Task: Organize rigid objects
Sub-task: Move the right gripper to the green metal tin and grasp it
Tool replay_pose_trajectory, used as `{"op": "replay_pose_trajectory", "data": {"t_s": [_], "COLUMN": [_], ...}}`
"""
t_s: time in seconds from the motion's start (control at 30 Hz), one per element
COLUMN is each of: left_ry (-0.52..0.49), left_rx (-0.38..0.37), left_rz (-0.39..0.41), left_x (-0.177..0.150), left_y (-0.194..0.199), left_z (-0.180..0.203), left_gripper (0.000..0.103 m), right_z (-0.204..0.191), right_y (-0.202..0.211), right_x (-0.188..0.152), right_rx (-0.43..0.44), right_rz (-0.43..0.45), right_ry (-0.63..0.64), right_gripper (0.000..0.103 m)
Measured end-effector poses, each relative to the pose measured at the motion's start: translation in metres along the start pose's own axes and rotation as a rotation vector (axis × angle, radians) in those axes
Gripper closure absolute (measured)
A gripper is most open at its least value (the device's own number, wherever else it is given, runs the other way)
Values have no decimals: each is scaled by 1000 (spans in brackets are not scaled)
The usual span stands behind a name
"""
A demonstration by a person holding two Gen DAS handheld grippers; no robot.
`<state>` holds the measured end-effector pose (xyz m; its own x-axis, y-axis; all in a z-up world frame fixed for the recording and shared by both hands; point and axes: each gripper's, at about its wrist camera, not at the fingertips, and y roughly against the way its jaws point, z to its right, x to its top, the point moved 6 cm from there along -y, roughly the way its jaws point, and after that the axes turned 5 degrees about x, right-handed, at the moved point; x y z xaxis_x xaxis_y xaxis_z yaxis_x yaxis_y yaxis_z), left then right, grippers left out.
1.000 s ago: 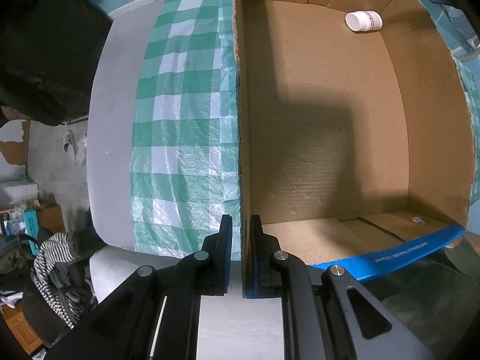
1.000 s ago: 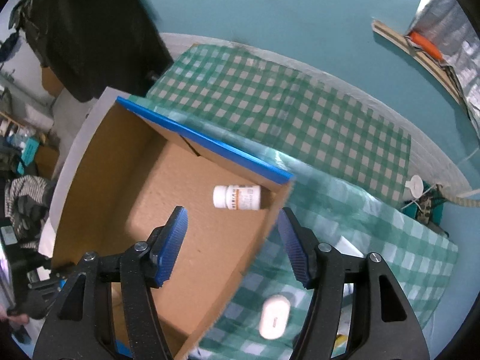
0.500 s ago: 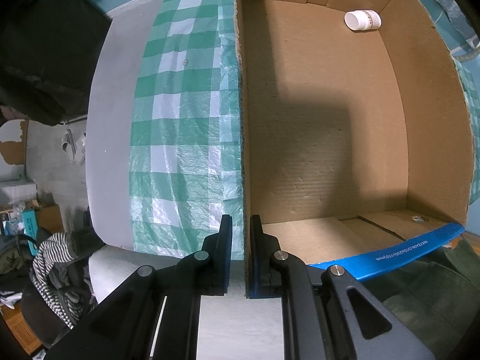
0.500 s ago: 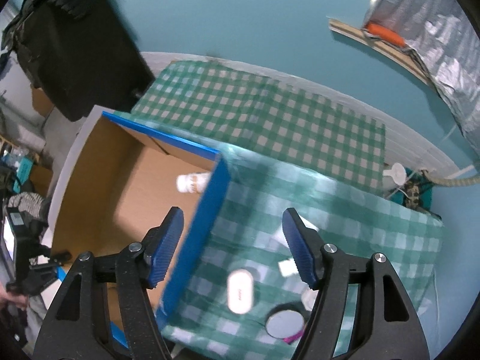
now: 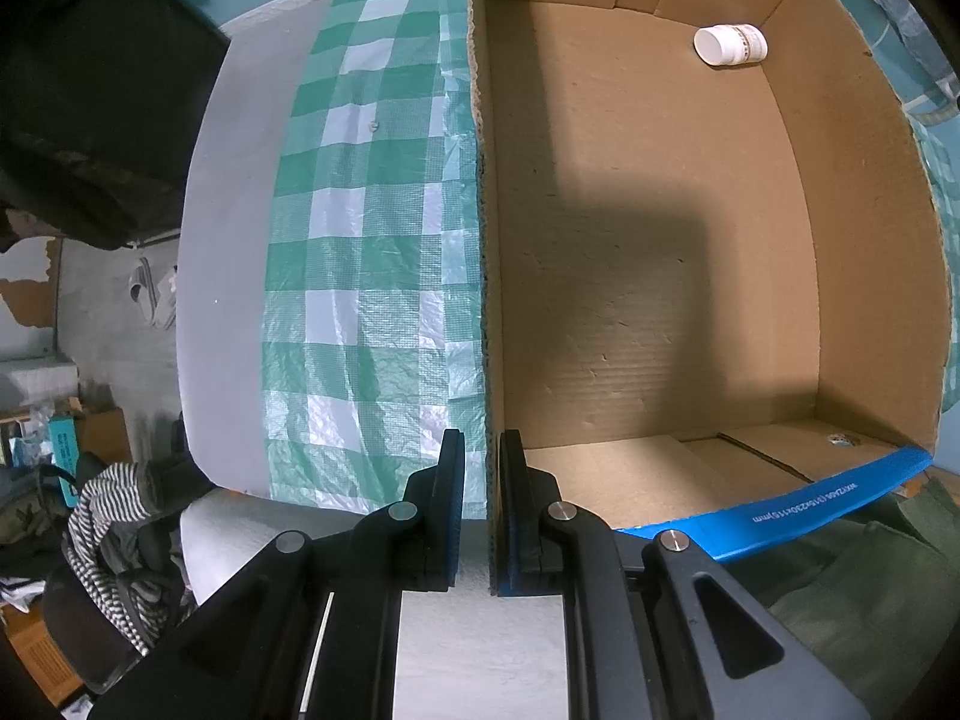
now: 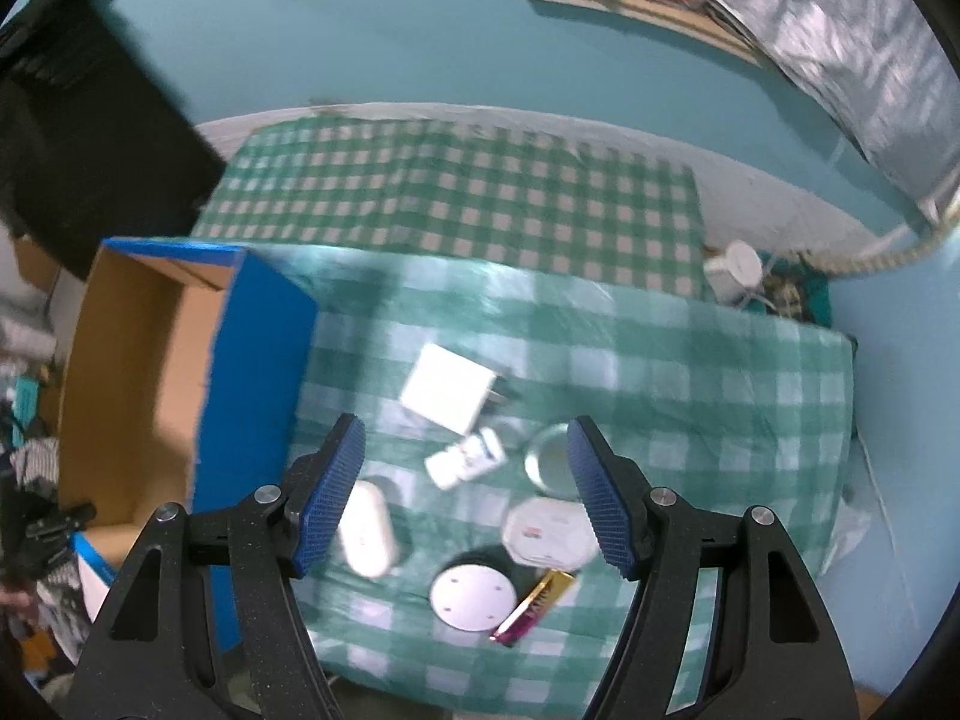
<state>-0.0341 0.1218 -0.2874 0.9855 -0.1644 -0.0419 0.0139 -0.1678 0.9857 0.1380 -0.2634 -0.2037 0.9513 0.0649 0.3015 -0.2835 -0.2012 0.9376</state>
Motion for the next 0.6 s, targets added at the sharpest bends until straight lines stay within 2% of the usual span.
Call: {"op": "replay_pose_trajectory", "data": {"t_s": [0.33, 0.6], "left_ry": [-5, 1], "left_rx": [10, 15], "left_rz": [2, 1], "left_x": [0, 1], "left_y": [1, 1], "left_z": [5, 5], "left_gripper": [92, 92], "right_z": [47, 60], "right_y": [-23, -50], "right_x": [-16, -18], "right_rx": [-36, -18], "right_rz": [-43, -75], "right_ry": [-89, -140], "right_gripper": [33, 33]}}
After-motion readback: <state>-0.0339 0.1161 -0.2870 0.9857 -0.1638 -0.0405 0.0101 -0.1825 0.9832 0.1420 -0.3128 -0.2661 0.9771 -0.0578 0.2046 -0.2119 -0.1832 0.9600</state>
